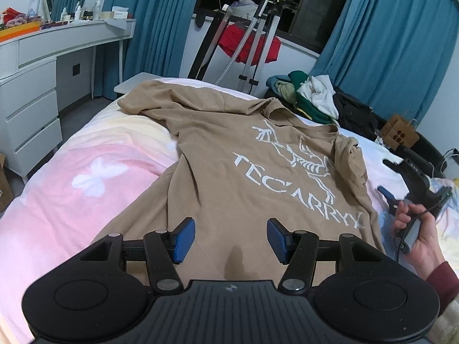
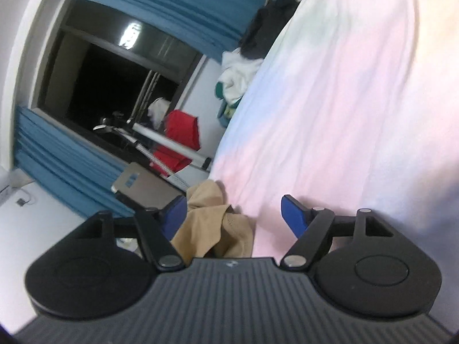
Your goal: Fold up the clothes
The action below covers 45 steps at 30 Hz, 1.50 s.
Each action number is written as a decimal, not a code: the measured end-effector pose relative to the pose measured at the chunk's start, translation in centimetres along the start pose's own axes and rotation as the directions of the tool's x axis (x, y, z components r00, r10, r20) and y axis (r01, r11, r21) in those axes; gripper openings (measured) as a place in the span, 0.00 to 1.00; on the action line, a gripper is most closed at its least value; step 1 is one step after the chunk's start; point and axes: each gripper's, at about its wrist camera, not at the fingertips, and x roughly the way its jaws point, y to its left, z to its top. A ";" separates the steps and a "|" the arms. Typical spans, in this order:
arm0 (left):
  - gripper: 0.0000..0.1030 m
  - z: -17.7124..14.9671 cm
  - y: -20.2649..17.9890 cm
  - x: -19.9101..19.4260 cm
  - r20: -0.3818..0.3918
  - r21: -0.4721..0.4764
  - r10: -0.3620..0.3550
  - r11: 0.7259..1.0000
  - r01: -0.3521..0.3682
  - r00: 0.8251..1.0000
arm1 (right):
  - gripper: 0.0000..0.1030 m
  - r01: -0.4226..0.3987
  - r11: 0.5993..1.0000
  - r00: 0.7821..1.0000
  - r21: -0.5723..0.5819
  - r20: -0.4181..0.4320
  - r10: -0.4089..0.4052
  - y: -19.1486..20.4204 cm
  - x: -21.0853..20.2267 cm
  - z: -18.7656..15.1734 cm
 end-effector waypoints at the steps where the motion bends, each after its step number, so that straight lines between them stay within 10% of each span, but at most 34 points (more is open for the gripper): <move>1: 0.56 0.0 -0.1 0.2 -0.003 0.003 0.002 1.000 -0.002 1.000 | 0.72 -0.011 1.000 1.000 -0.020 -0.026 0.010 0.4 0.7 -0.2; 4: 0.56 0.0 -0.3 0.8 -0.012 0.015 0.008 1.000 -0.008 1.000 | 0.71 0.040 0.984 0.991 -0.176 -0.121 -0.062 2.4 3.5 -1.4; 6: 0.56 -0.1 -0.5 1.0 -0.015 0.022 0.010 1.000 -0.010 1.000 | 0.44 0.074 0.963 0.981 -0.258 -0.154 -0.116 3.4 4.6 -1.9; 7: 0.56 -0.1 -0.5 1.0 -0.016 0.025 0.011 1.000 -0.011 1.000 | 0.13 0.093 0.955 0.978 -0.280 -0.152 -0.140 3.6 4.6 -1.9; 11: 0.56 -0.4 -0.8 0.8 -0.014 0.033 0.005 0.999 -0.005 1.000 | 0.07 0.148 0.931 0.984 -0.334 -0.045 -0.172 4.7 2.6 0.3; 21: 0.56 -0.1 -1.2 0.7 0.004 0.057 -0.024 0.998 0.024 1.000 | 0.09 0.438 0.813 0.899 -0.383 0.207 -0.386 3.7 0.4 10.0; 24: 0.56 0.0 -1.2 0.3 0.014 0.053 -0.037 0.998 0.037 0.999 | 0.10 0.473 0.838 0.877 -0.271 0.231 -0.421 1.0 -2.0 11.2; 28: 0.56 0.1 -1.1 -0.2 0.028 0.054 -0.048 0.997 0.046 0.998 | 0.12 0.394 0.896 0.915 -0.205 0.173 -0.363 -0.1 -3.6 10.0; 30: 0.56 0.0 -0.9 -0.3 0.028 0.050 -0.050 0.998 0.048 0.998 | 0.28 0.328 0.921 0.944 -0.209 0.098 -0.314 0.3 -4.0 8.4; 32: 0.56 0.0 -0.8 -0.3 0.023 0.047 -0.044 0.998 0.043 0.999 | 0.70 0.282 0.940 0.959 -0.192 0.040 -0.280 0.6 -4.3 6.8; 38: 0.56 0.0 -0.7 -0.4 0.026 0.053 -0.018 0.998 0.017 1.000 | 0.71 0.277 0.945 0.956 -0.171 -0.045 -0.288 1.5 -4.5 3.6; 45: 0.56 0.0 -0.6 -0.4 0.021 0.064 -0.006 0.998 0.004 1.000 | 0.05 0.363 0.886 0.926 -0.288 0.010 -0.376 1.5 -4.3 3.1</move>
